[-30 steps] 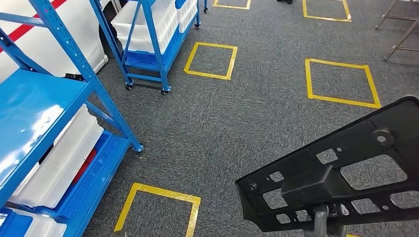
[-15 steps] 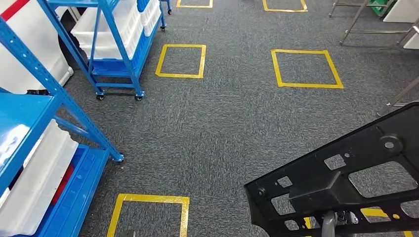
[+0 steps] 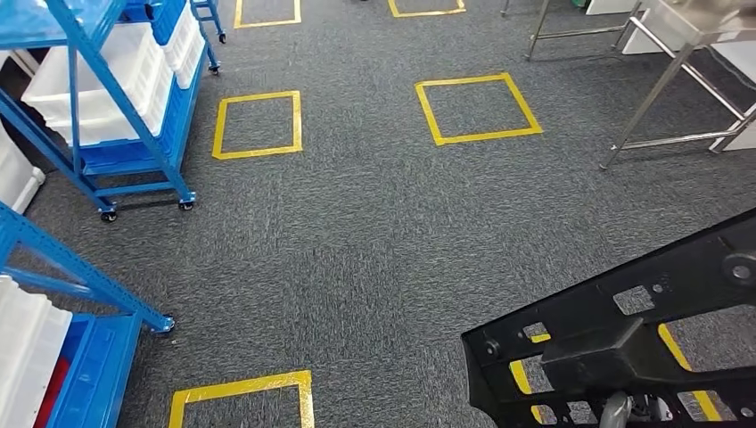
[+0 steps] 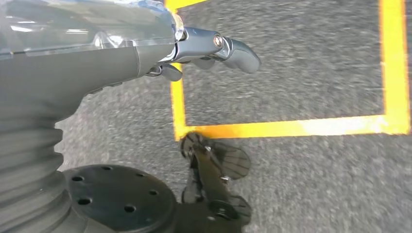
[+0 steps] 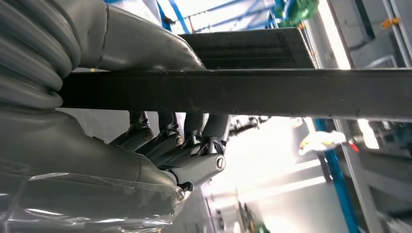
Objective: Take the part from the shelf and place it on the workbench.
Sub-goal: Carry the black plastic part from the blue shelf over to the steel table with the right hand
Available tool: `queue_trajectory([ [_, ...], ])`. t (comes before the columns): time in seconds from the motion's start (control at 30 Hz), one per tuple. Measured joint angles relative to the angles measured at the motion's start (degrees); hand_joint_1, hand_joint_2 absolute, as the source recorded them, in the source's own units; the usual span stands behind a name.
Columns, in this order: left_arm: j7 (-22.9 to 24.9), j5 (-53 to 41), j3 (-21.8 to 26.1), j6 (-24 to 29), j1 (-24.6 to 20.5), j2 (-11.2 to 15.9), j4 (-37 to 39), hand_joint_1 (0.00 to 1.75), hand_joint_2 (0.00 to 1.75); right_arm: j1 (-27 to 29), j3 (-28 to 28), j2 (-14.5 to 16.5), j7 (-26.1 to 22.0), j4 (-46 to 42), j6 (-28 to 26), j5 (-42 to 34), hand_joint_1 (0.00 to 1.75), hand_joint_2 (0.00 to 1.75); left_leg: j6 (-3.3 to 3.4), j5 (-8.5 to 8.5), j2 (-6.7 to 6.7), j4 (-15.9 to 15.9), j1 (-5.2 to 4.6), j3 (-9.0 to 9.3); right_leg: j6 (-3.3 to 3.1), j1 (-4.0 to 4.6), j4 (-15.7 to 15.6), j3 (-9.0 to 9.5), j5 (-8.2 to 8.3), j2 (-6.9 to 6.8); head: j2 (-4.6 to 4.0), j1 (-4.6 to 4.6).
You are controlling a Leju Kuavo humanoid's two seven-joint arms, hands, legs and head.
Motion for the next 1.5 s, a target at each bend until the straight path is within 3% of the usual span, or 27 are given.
queue_trajectory([
  [0.03, -0.04, 0.01, -0.02, -0.10, -0.06, 0.04, 0.01, 0.00, 1.75, 0.18, -0.07, 0.12, -0.01, -0.26, -0.11, 0.20, 1.75, 1.75, 0.21, -0.16, -0.33, -0.57, -0.07, 0.17, 0.40, -0.05, 0.01, -0.25, 0.18, 0.61, 0.01, 0.01],
  [0.1, -0.26, -0.02, -0.05, 0.17, -0.30, 0.09, 0.01, 0.00, 1.75, 0.73, -0.22, 0.25, 0.00, -0.81, -0.42, 0.64, 1.75, 1.75, 0.84, 0.19, 0.75, -0.93, -0.08, 0.24, 1.11, -0.19, -0.03, -0.65, 0.47, 1.29, 0.01, 0.01],
  [0.17, -0.57, -0.06, -0.17, 0.83, -0.39, 0.18, 0.01, 0.00, 1.75, 1.21, -0.45, 0.36, -0.02, -1.39, -0.76, 0.87, 1.75, 1.75, 1.71, 0.74, 2.15, -1.45, 0.05, 0.28, 1.62, 0.01, 1.90, -1.71, -0.98, -1.33, 0.01, 0.02],
  [0.23, -0.87, -0.01, -0.38, 1.04, -0.16, 0.26, 0.01, 0.00, 1.75, 1.35, -0.57, 0.50, -0.05, -1.78, -0.96, 0.95, 1.75, 1.75, 2.19, 0.96, 3.74, -1.69, -0.07, 0.09, 2.00, 0.10, 8.23, -4.61, -4.84, -4.91, 0.01, 0.03],
  [0.3, -1.25, 0.17, -0.50, 0.81, 0.06, 0.36, 0.01, 0.00, 1.75, 1.56, -0.62, 0.61, -0.05, -1.92, -1.04, 1.02, 1.75, 1.75, 2.25, 0.92, 5.43, -1.65, -0.26, -0.05, 2.36, -0.09, 15.07, -7.60, -7.74, -5.88, 0.01, 0.03],
  [0.33, -1.47, 0.39, -0.50, 0.63, 0.09, 0.41, 0.01, 0.00, 1.75, 1.76, -0.68, 0.63, -0.05, -2.00, -1.10, 1.10, 1.75, 1.75, 2.22, 0.86, 6.27, -1.64, -0.31, -0.05, 2.47, -0.19, 15.99, -7.86, -7.65, -6.05, 0.00, 0.03],
  [0.4, -1.79, 0.94, -0.49, 0.23, 0.03, 0.47, 0.01, 0.00, 1.75, 2.07, -0.80, 0.68, -0.04, -2.27, -1.19, 1.30, 1.75, 1.75, 2.04, 0.65, 7.80, -1.63, -0.35, 0.15, 2.50, -0.28, 11.10, -4.89, -4.67, -6.93, 0.01, 0.03],
  [0.5, -2.02, 1.26, -0.49, -0.37, -0.02, 0.52, 0.01, 0.00, 1.75, 2.11, -0.89, 0.84, -0.04, -2.79, -1.26, 1.44, 1.75, 1.75, 1.39, 0.11, 9.54, -1.54, -0.69, 0.72, 1.70, 0.25, 0.62, 0.86, -1.35, -10.30, 0.00, 0.02],
  [0.53, -2.05, 1.27, -0.49, -0.61, -0.06, 0.55, 0.01, 0.00, 1.75, 2.14, -0.91, 0.92, -0.04, -2.92, -1.31, 1.48, 1.75, 1.75, 1.15, -0.03, 10.05, -1.52, -0.82, 0.86, 1.35, 0.49, -0.33, 1.26, -1.35, -10.62, -0.01, 0.02],
  [0.6, -2.09, 1.32, -0.48, -1.25, -0.24, 0.60, 0.01, 0.00, 1.75, 2.31, -0.97, 1.06, -0.05, -3.17, -1.46, 1.60, 1.75, 1.75, 0.62, -0.26, 11.14, -1.56, -0.95, 1.10, 0.69, 0.56, -0.53, 1.12, -1.14, -9.26, 0.00, 0.02],
  [0.63, -2.13, 1.34, -0.47, -1.54, -0.33, 0.67, 0.01, 0.00, 1.75, 2.42, -1.02, 1.11, -0.07, -3.33, -1.53, 1.67, 1.75, 1.75, 0.31, -0.69, 10.73, -1.24, -0.85, 1.10, 0.36, 0.41, -0.76, 1.15, -0.98, -8.60, 0.00, 0.02],
  [0.7, -2.28, 1.43, -0.46, -2.05, -0.35, 0.85, 0.01, 0.00, 1.75, 2.48, -1.09, 1.26, -0.09, -3.63, -1.67, 1.84, 1.75, 1.75, -0.23, -3.21, 7.93, 2.27, -0.56, -0.22, -0.31, -0.01, -1.17, 1.26, -0.63, -7.33, 0.01, -0.02],
  [0.77, -2.54, 1.83, -0.43, -2.54, -0.17, 0.98, 0.01, 0.00, 1.75, 2.47, -1.12, 1.49, -0.09, -3.73, -1.90, 2.11, 1.75, 1.75, -0.57, -7.06, 5.00, 10.22, -0.31, -3.76, -0.65, -0.05, -1.18, 1.12, -0.49, -5.91, 0.01, -0.04],
  [0.83, -2.86, 2.23, -0.38, -2.97, 0.07, 1.07, 0.01, 0.00, 1.75, 2.54, -1.12, 1.65, -0.05, -3.72, -2.15, 2.46, 1.75, 1.75, -0.75, -8.26, 4.31, 15.75, -0.25, -6.58, -0.74, -0.02, -1.08, 1.08, -0.43, -4.18, 0.00, -0.04],
  [0.87, -3.02, 2.29, -0.36, -3.12, 0.17, 1.12, 0.01, 0.00, 1.75, 2.57, -1.12, 1.67, -0.04, -3.71, -2.28, 2.58, 1.75, 1.75, -0.72, -7.03, 4.19, 15.20, -0.23, -6.55, -0.73, -0.02, -0.99, 1.12, -0.42, -3.28, 0.00, -0.04],
  [0.9, -3.16, 2.30, -0.33, -3.28, 0.23, 1.19, 0.01, 0.00, 1.75, 2.58, -1.12, 1.67, -0.03, -3.72, -2.39, 2.64, 1.75, 1.75, -0.63, -4.85, 3.86, 12.33, -0.18, -5.48, -0.68, -0.04, -0.86, 1.17, -0.44, -2.39, 0.00, -0.04],
  [0.97, -3.45, 2.29, -0.29, -3.55, 0.33, 1.37, 0.03, 0.00, 1.75, 2.52, -1.12, 1.67, -0.04, -3.73, -2.67, 2.69, 1.75, 1.75, -0.35, -0.73, 1.20, 4.25, 0.09, -2.36, -0.34, 0.00, -0.43, 1.02, -0.52, -0.79, 0.00, -0.03],
  [1.03, -3.69, 2.28, -0.26, -3.72, 0.34, 1.46, 0.06, 0.00, 1.75, 2.44, -1.11, 1.68, -0.05, -3.79, -2.88, 2.71, 1.75, 1.75, -0.01, 0.47, -1.26, 0.04, 0.24, -0.84, 0.35, -0.05, -0.10, 0.42, -0.39, 0.57, 0.01, -0.04],
  [1.1, -3.84, 2.26, -0.24, -3.81, 0.18, 1.45, 0.08, 0.00, 1.75, 2.45, -1.12, 1.69, -0.05, -3.99, -3.03, 2.72, 1.75, 1.75, 0.55, 0.50, -0.75, -0.41, 0.19, -0.75, 1.20, -0.19, -0.17, -0.18, 0.04, 1.92, 0.01, -0.04],
  [1.13, -3.87, 2.26, -0.23, -3.90, 0.14, 1.45, 0.08, 0.00, 1.75, 2.51, -1.13, 1.69, -0.07, -4.11, -3.08, 2.73, 1.75, 1.75, 0.95, 0.73, 0.02, -0.66, 0.20, -0.70, 1.55, -0.20, 0.00, -0.41, -0.01, 1.43, 0.01, -0.03],
  [1.2, -3.89, 2.25, -0.21, -4.05, 0.24, 1.45, 0.08, 0.00, 1.75, 2.42, -1.14, 1.69, -0.08, -4.33, -3.16, 2.79, 1.75, 1.75, 1.74, 1.19, 1.78, -1.19, 0.29, -0.67, 2.08, -0.02, 2.70, -1.81, -1.88, -1.95, 0.01, -0.01],
  [1.23, -3.89, 2.25, -0.20, -4.11, 0.32, 1.47, 0.08, 0.00, 1.75, 2.30, -1.14, 1.69, -0.08, -4.39, -3.17, 2.84, 1.75, 1.75, 1.99, 1.27, 2.70, -1.30, 0.20, -0.72, 2.25, 0.00, 5.73, -3.18, -3.74, -4.11, 0.01, -0.01],
  [1.27, -3.89, 2.26, -0.20, -4.14, 0.42, 1.47, 0.08, 0.00, 1.75, 2.17, -1.14, 1.69, -0.07, -4.45, -3.19, 2.89, 1.75, 1.75, 2.13, 1.27, 3.62, -1.31, 0.10, -0.80, 2.43, -0.05, 9.55, -4.95, -5.73, -5.33, 0.01, 0.01],
  [1.33, -3.90, 2.27, -0.19, -4.21, 0.54, 1.47, 0.08, 0.00, 1.75, 2.10, -1.16, 1.69, -0.05, -4.49, -3.25, 2.97, 1.75, 1.75, 2.18, 1.21, 5.48, -1.28, -0.03, -0.89, 2.70, -0.28, 15.36, -7.50, -7.79, -5.97, 0.01, 0.00],
  [1.37, -3.92, 2.27, -0.18, -4.26, 0.52, 1.46, 0.08, 0.00, 1.75, 2.11, -1.17, 1.69, -0.04, -4.50, -3.28, 3.06, 1.75, 1.75, 2.15, 1.16, 6.35, -1.27, -0.04, -0.88, 2.78, -0.36, 15.46, -7.36, -7.24, -6.15, 0.01, 0.01],
  [1.4, -3.95, 2.27, -0.18, -4.30, 0.46, 1.45, 0.08, 0.00, 1.75, 2.12, -1.18, 1.69, -0.04, -4.52, -3.34, 3.17, 1.75, 1.75, 2.07, 1.08, 7.13, -1.26, -0.05, -0.81, 2.77, -0.39, 13.12, -5.94, -5.72, -6.55, 0.01, 0.01],
  [1.5, -4.09, 2.22, -0.18, -4.39, 0.30, 1.42, 0.08, 0.00, 1.75, 1.96, -1.18, 1.69, -0.03, -4.66, -3.46, 3.51, 1.75, 1.75, 1.50, 0.65, 8.94, -1.19, -0.31, -0.30, 1.97, 0.22, 1.76, 0.47, -1.52, -10.30, 0.01, 0.01],
])
